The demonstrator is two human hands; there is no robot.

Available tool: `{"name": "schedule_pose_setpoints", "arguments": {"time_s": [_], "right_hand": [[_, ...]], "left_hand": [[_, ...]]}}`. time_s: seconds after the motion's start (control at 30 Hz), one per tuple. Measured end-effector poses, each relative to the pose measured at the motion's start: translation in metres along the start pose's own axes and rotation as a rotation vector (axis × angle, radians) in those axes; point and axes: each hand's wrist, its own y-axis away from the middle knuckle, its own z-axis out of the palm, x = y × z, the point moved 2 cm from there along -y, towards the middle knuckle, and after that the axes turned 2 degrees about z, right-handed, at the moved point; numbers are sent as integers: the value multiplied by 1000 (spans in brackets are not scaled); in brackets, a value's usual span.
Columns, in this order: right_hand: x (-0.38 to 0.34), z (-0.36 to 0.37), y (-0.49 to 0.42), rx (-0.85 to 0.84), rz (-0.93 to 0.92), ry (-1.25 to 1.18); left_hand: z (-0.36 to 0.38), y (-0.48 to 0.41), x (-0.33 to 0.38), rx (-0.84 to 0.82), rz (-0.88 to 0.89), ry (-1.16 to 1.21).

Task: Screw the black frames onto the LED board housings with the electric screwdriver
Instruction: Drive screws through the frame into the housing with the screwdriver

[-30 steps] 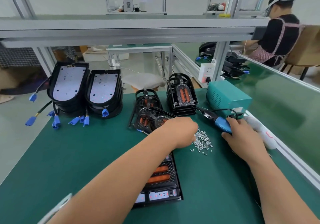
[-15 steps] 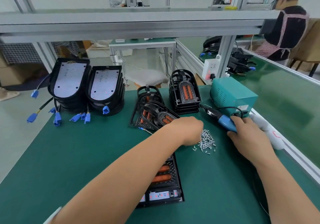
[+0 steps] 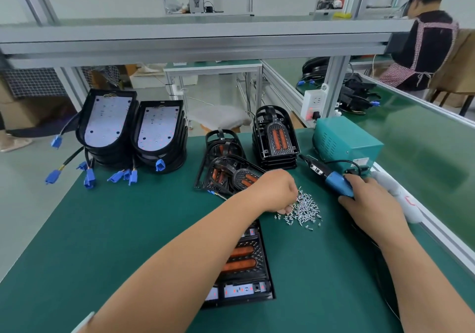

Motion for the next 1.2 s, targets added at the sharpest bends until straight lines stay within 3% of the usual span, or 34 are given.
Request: {"name": "schedule_pose_setpoints", "arguments": {"time_s": [0.1,0.27,0.43,0.5,0.6,0.8,1.07,1.2], "right_hand": [[1,0,1,9,-3,-5],[1,-5,1,35,-16,-130],[6,-14,1,14,43,-498],[3,-17,4,-11,135,-772],[-2,-16,4,-44,301,-1222],[-18,-17,4,-163,390,-1712],[-55,-30,13,-60,418,-1979],[-84,-35,13,-124,343,-2059]], "left_hand": [[-8,3,-11,59,-63,481],[-25,22,-23,-17,-104,1154],[-45,58,-44,-39,-62,1705],[-50,73,-53,-68,-53,1859],[-49,93,-62,-65,-62,1927],[-46,121,-66,-50,-59,1898],[-56,151,-91,110,-70,1858],[-51,157,-101,157,-53,1730]]}}
